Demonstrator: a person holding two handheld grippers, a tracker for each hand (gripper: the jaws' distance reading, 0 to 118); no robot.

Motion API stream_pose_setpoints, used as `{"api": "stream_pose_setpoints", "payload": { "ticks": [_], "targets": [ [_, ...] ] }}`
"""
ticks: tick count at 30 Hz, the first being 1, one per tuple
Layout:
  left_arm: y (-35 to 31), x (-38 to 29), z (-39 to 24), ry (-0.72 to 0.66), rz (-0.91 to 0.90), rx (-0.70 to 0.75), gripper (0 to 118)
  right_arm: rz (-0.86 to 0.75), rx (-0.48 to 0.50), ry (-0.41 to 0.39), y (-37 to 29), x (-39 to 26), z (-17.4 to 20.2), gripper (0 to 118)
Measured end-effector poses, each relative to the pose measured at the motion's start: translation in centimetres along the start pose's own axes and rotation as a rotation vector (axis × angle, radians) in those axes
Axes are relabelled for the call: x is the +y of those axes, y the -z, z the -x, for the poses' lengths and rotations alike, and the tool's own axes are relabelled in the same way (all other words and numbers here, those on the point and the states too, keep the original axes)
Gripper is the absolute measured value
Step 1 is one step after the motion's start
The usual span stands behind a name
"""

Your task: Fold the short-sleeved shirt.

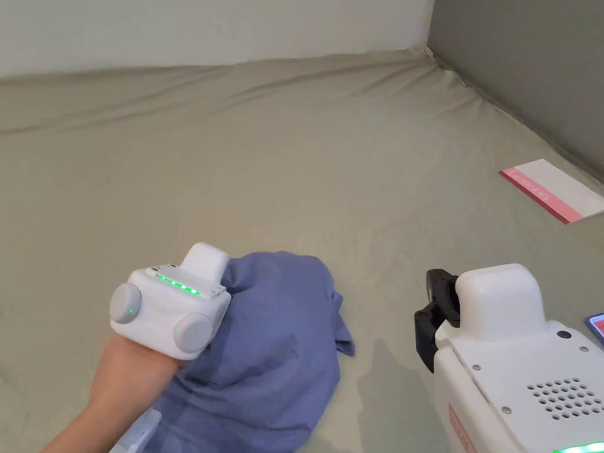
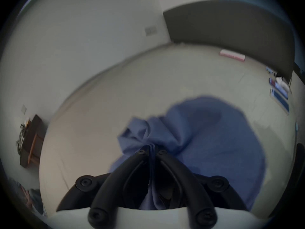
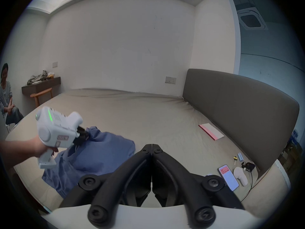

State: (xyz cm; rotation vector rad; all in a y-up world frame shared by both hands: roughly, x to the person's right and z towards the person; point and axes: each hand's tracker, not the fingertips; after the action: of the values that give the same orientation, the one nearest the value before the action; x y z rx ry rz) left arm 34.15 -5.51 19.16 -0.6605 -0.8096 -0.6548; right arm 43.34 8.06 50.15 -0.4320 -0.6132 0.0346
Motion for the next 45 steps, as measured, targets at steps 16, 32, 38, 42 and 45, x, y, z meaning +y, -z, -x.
{"api": "stream_pose_setpoints", "payload": {
  "ticks": [16, 32, 38, 42, 45],
  "targets": [
    [-12.4, -1.2, 4.8, -0.184, -0.202, 0.075, 113, -0.033, 0.030, -0.053, -1.7, 2.1, 1.4, 1],
    [-36.1, -6.8, 5.6, -0.354, -0.724, 0.439, 4, -0.320, 0.140, -0.109, -8.7, 8.9, 8.1, 1],
    [-36.9, -9.2, 4.4, -0.407, -0.717, 0.460, 0, -0.395, 0.104, -0.168, -9.8, 7.7, 10.1, 1],
    [-36.9, -9.2, 4.4, -0.406, -0.708, 0.466, 0, -0.384, 0.147, -0.157, -9.9, 7.8, 10.2, 1],
    [-36.9, -9.2, 4.4, -0.393, -0.716, 0.471, 0, -0.374, 0.147, -0.170, -9.9, 8.0, 10.2, 1]
  ]
}}
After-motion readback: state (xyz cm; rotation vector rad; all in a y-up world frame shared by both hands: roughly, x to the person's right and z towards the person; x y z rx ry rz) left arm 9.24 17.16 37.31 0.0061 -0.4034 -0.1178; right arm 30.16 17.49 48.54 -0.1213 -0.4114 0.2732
